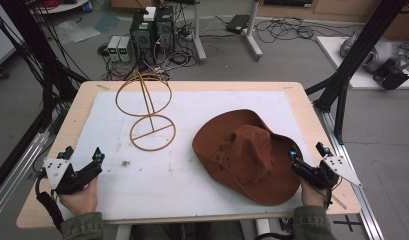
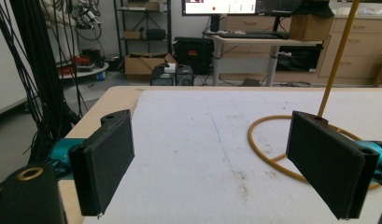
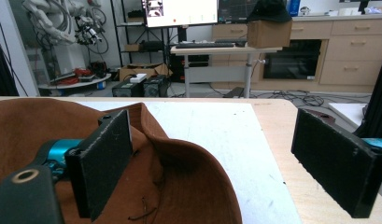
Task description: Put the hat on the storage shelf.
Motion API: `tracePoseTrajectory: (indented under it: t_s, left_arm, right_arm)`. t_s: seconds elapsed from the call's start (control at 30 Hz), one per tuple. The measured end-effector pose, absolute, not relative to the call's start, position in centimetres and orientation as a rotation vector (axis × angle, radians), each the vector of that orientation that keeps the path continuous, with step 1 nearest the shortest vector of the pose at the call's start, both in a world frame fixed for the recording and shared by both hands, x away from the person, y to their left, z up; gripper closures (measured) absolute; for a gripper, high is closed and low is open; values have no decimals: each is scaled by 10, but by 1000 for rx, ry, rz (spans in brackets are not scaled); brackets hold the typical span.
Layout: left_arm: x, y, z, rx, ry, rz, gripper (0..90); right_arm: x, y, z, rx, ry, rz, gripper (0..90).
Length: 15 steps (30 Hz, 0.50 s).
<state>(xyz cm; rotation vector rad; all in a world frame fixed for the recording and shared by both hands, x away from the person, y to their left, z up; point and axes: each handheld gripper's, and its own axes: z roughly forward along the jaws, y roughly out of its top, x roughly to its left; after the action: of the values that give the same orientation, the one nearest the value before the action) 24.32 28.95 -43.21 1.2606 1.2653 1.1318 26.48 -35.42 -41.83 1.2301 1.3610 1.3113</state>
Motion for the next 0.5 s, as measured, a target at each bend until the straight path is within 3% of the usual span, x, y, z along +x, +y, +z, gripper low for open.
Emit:
tracePoseTrajectory:
  t_s: [0.5]
  left_arm:
    - [244,287,-432,1264,1256,1125,154]
  right_arm:
    - [265,-353,-418,1236,1370,1318,117]
